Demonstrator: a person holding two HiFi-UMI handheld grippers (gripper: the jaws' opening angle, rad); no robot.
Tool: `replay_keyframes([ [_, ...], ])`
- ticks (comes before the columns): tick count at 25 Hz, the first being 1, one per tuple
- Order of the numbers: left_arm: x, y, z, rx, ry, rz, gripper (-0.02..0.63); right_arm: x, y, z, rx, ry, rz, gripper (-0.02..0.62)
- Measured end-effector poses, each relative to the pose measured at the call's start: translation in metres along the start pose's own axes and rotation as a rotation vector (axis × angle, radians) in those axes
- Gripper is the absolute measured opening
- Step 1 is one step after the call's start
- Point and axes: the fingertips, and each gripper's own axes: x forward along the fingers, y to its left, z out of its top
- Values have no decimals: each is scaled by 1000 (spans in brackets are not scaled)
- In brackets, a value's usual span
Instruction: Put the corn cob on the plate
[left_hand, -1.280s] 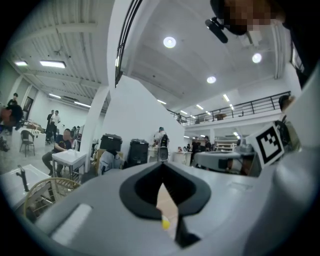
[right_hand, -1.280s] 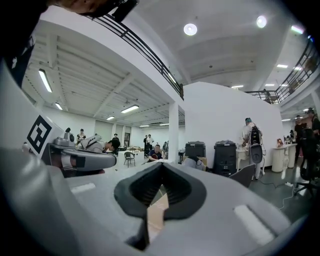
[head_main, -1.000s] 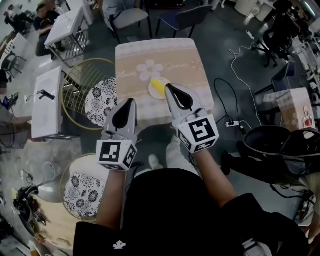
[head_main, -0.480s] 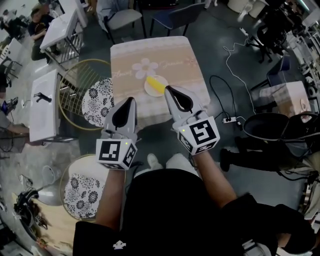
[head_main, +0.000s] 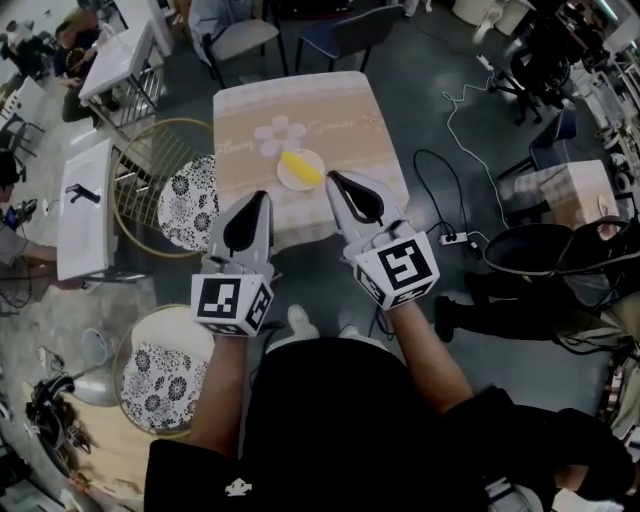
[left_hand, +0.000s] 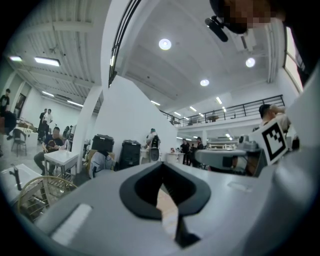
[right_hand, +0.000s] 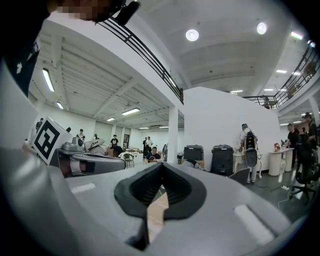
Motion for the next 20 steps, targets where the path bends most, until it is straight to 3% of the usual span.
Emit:
replay_keyframes([
  [20,-28,-79,7,56,7,13,8,-74,-2,12,17,-38,45,2],
])
